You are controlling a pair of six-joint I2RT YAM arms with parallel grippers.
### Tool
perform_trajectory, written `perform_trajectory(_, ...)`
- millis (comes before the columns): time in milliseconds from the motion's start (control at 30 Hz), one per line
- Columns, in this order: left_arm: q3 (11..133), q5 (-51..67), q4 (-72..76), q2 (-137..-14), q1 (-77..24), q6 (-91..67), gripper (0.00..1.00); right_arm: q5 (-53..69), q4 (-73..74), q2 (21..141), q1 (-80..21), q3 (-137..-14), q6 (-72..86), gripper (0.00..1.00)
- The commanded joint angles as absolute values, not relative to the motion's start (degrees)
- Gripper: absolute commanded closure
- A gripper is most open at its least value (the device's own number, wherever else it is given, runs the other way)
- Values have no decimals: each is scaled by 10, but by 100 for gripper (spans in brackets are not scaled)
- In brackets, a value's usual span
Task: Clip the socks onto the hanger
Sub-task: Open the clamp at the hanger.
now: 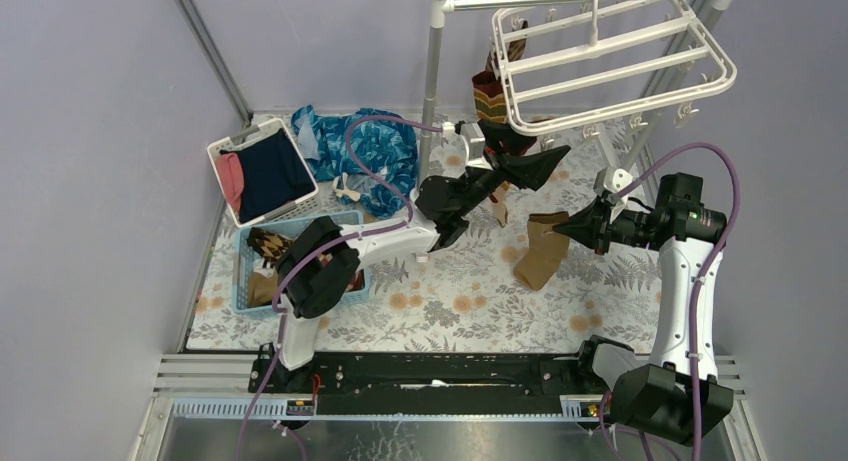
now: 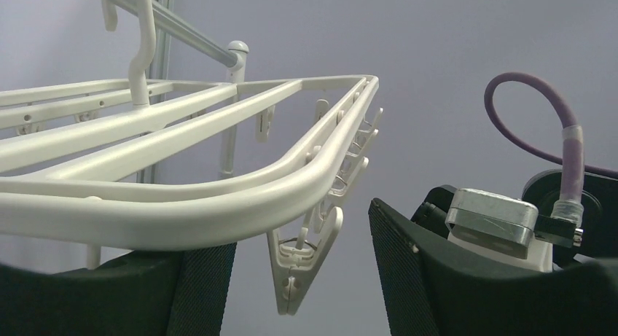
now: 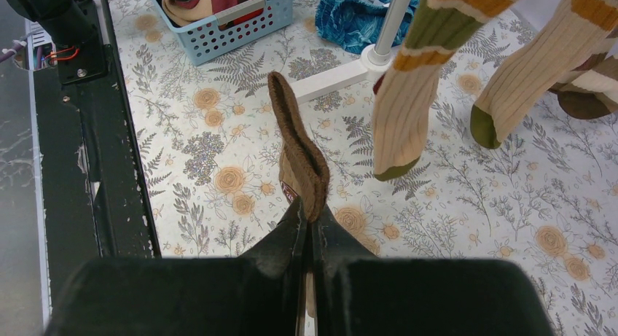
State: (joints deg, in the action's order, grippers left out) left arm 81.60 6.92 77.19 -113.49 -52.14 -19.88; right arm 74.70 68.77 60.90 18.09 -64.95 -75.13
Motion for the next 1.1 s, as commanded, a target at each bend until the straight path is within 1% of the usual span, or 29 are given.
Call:
perform_trajectory(0, 807, 53, 791, -1113, -524, -178, 30, 770, 699, 609, 176, -650, -758, 95)
perform_trajectory(200, 800, 45, 791, -1106, -523, -182, 32, 769, 698, 609, 176, -650, -758, 95)
perform_trajectory(500, 775, 28, 810, -1094, -524, -198, 32, 769, 698, 610, 176, -649, -756, 96)
perform_trajectory(800, 780, 28, 810, -1096, -525, -194, 32, 768, 696, 610, 176, -648, -756, 95)
perform_trajectory(1067, 787, 36, 808, -1097, -524, -195, 39, 768, 696, 610, 176, -648, -755, 95)
